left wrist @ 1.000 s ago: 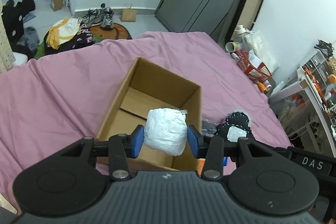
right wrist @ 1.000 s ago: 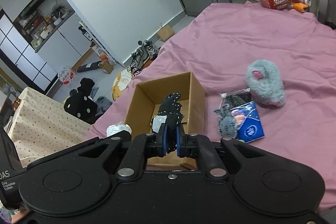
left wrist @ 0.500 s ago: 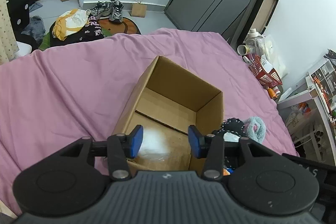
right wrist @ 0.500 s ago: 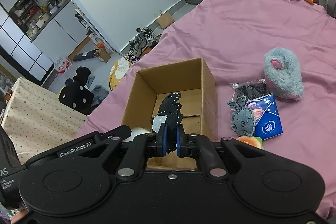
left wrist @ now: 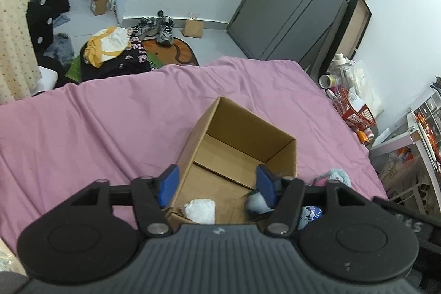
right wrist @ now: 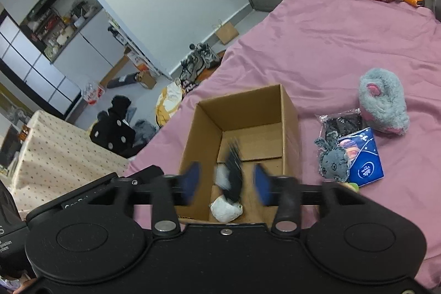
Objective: Organize soft objects
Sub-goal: 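Drop the white bundle into the box while the right gripper drops the black plush there, then close both grippers together on the grey plush mouse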
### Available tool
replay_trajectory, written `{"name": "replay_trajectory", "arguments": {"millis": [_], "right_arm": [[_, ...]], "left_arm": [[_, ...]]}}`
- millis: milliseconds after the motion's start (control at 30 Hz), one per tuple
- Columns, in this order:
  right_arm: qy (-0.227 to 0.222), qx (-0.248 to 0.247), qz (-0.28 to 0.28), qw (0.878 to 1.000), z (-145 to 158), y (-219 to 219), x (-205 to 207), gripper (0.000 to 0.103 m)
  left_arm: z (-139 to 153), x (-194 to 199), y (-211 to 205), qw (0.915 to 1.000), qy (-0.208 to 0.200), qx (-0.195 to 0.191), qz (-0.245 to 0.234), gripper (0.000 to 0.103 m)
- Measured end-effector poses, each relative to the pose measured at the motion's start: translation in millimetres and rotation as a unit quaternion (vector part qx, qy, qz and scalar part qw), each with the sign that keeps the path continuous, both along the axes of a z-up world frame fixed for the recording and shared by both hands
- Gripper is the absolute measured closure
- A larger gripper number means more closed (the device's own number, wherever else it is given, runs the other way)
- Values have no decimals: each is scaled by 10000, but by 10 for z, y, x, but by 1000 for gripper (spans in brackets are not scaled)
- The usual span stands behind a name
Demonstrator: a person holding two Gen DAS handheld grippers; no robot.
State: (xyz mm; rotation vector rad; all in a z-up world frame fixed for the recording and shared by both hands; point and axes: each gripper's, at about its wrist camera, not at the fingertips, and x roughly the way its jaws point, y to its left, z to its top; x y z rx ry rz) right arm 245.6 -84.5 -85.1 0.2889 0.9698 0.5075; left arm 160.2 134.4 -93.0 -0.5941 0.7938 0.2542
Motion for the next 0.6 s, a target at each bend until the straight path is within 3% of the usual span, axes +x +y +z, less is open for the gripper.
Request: {"name": "replay_trajectory", "arguments": {"millis": [100,167,400,600], "right_arm": [[-15,18,-67,10000,37,-98,-29,54],[-36,-21,-103,9999,62,-179,-48,53],[-129,-59,-286,9995,113,-557,-115,40],[-206,26,-556,9982,139,-959,-136,21]], "left_arm": [[34,-17,-39,9999,103,72,96,23],[50,-29,-70,9996,193,141,131,22],[169,-109,-324,9990,1,446,6,2],[221,-106,-617,9982,-53,589,-83,0]]}}
